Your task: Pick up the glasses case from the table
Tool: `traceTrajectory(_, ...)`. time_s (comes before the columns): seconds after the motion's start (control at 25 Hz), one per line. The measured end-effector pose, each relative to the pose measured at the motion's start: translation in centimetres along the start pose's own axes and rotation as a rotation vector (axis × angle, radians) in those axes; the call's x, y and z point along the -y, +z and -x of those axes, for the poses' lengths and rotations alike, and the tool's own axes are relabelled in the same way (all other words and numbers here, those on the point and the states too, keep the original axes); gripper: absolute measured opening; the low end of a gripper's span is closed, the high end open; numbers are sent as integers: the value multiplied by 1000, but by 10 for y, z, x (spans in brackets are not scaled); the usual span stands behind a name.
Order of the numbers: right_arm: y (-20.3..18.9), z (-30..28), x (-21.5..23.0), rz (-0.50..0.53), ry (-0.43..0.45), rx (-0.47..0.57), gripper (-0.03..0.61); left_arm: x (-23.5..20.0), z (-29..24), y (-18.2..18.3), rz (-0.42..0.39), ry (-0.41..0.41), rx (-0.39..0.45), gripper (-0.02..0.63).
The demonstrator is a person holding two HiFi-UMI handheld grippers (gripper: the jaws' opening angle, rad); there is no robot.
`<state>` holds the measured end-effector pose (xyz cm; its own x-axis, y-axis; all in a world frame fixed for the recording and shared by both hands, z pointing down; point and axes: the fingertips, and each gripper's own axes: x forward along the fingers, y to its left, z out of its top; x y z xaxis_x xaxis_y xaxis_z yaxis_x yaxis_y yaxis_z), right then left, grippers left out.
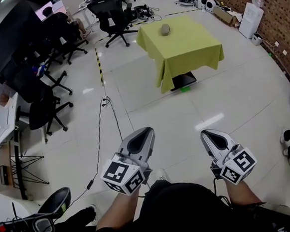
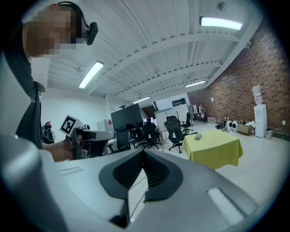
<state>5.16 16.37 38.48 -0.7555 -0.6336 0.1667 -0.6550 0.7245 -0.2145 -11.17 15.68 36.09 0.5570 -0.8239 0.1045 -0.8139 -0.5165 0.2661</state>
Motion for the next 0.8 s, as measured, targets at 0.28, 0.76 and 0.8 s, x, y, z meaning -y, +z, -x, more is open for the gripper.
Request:
traceTrajectory(0.28, 9, -50, -6, 15, -16, -16, 2, -45, -7, 12, -3, -27, 3, 26)
traceTrajectory(0.76, 15, -106, -8, 53, -49, -45, 2, -97, -29, 19, 4, -98, 15, 26)
traceTrajectory(0.8, 16, -109, -6, 54, -48, -47, 2, -100, -31, 20, 6, -98, 16, 26)
